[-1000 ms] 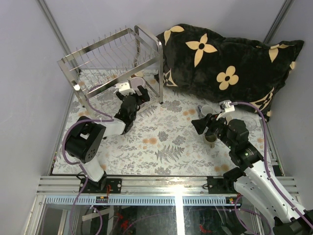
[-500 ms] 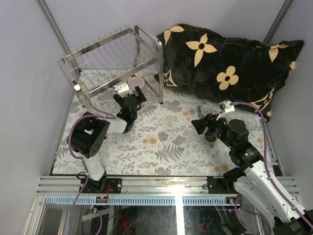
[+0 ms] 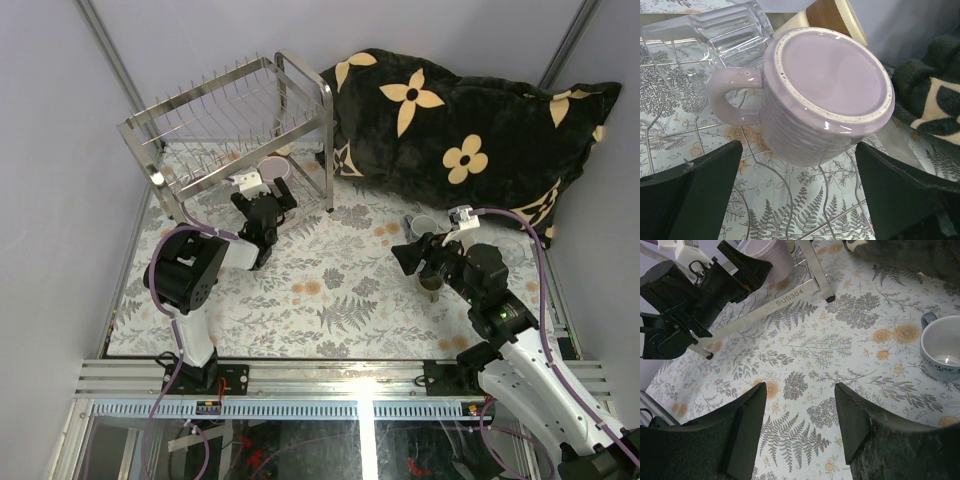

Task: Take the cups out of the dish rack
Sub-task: Unload the cup from the dish rack.

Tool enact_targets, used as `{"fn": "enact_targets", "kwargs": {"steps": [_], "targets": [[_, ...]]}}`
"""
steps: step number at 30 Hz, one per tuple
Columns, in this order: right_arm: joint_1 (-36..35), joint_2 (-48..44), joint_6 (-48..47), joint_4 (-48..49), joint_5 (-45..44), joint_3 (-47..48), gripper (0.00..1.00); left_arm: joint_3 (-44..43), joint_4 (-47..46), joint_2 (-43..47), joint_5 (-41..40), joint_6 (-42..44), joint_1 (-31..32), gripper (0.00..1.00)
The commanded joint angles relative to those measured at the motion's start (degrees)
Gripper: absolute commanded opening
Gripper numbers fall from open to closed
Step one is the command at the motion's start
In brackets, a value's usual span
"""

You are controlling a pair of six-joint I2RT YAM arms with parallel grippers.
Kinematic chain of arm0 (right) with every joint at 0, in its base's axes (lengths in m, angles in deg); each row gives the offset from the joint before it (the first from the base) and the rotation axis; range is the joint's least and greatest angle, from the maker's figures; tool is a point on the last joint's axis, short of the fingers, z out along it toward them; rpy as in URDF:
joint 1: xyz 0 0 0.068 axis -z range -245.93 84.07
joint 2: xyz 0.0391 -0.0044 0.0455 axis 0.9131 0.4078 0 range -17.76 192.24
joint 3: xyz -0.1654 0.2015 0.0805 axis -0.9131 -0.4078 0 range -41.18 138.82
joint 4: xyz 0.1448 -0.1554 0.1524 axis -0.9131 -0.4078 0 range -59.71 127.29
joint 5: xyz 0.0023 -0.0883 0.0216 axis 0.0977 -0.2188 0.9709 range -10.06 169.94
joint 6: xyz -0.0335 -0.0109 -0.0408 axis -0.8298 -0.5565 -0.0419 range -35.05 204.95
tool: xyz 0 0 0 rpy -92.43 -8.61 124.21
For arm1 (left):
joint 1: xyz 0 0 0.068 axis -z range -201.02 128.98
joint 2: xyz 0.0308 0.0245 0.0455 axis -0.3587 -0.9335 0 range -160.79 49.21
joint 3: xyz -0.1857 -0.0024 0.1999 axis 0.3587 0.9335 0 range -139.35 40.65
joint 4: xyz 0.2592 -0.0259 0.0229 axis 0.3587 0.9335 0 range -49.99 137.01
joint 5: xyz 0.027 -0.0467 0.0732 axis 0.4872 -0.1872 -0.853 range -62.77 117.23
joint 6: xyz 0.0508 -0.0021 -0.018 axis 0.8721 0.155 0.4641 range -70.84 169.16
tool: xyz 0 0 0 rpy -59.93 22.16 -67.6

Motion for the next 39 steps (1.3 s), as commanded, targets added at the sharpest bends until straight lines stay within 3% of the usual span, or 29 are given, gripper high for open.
{"fn": "enact_targets", "kwargs": {"steps": [1, 15, 28, 39], "targets": [[-0.1, -0.1, 0.3, 2.5, -0.4, 0.3, 0.64, 0.0, -5.9, 0.0, -1.3, 0.6, -1.3, 0.95], [0.0, -0.2, 0.3, 2.3, -0.6, 0.2, 0.64, -4.4, -5.0, -1.0, 3.8, 8.0, 3.9, 0.94], [0.0, -0.7, 0.3, 2.2, -0.7, 0.2, 0.64, -3.1, -3.9, 0.8, 4.9, 4.8, 5.3, 0.94], [0.0, -0.9, 0.2, 2.1, -0.8, 0.2, 0.64, -2.5, -2.5, 2.5, 1.7, 3.4, 10.4, 0.94]]}}
